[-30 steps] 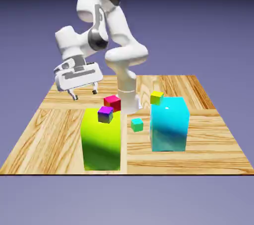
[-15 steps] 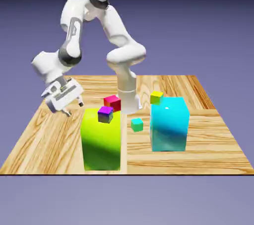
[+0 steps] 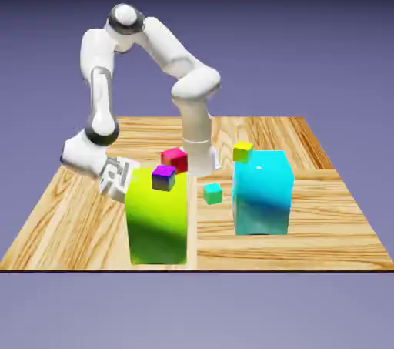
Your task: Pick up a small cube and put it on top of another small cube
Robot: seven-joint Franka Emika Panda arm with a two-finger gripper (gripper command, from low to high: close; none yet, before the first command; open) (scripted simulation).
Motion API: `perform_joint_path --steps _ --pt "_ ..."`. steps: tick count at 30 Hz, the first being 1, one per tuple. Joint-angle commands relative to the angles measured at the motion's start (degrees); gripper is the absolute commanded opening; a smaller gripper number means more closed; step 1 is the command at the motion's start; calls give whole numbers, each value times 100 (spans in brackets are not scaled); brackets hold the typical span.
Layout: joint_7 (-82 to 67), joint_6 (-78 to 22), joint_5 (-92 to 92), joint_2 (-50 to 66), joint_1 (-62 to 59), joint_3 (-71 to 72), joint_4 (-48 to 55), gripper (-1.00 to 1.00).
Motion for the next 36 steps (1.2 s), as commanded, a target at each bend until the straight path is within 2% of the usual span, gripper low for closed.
perform_joint_path --steps 1,5,7,11,12,17,26,32,36 --pt "2 -4 -42 -208 173 -91 -109 0" --pt "177 103 -226 -967 725 -305 -575 0" --pt "91 129 -281 -991 760 -436 -621 0" --pt "98 1071 -592 -1416 1249 -1004 -942 0" --pt "98 1071 -592 -1416 1249 -1004 -942 -100" --pt "103 130 -274 -995 715 -427 -611 -100" --pt "615 143 30 -1135 -1149 -38 -201 -100" --pt "1848 -776 479 -1584 -2152 1207 966 -100" --pt "2568 -1631 647 -1884 -1576 2038 1709 -100"
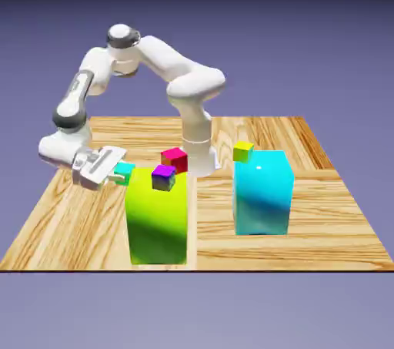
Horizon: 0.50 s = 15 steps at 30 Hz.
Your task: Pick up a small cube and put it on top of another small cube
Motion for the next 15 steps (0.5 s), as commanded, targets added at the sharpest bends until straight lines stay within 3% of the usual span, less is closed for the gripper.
perform_joint_path --steps 1,11,15 --pt "176 -217 42 -75 192 208 184 -100" --pt "1034 -1603 133 -475 2227 1316 1139 -100" --pt "976 -1336 66 -494 2263 1289 738 -100"
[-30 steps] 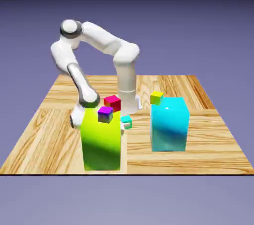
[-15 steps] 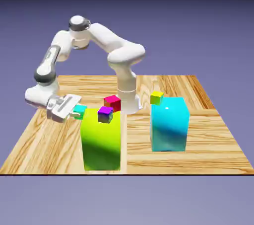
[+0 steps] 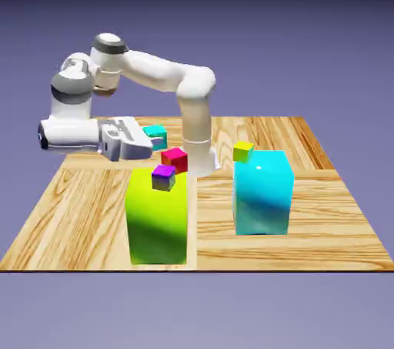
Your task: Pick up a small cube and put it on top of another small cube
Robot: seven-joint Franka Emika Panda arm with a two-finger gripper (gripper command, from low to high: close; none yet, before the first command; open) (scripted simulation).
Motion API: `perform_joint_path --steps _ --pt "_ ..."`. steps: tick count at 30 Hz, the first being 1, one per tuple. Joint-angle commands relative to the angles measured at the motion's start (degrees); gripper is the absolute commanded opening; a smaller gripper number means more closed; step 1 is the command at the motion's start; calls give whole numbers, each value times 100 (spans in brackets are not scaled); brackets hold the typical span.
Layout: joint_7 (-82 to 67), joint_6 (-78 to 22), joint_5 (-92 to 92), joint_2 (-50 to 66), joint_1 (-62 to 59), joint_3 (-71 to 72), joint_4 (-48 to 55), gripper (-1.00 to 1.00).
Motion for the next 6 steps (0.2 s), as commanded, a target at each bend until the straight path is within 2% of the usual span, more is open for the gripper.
perform_joint_path --steps 1,3,4,6 --pt "-32 163 -26 -6 -54 -23 -208 -100" --pt "-89 445 -78 -17 -150 -65 -584 -100" --pt "-89 445 -78 -17 -150 -65 -584 100" --pt "-57 290 -49 -11 -97 -42 -377 100"
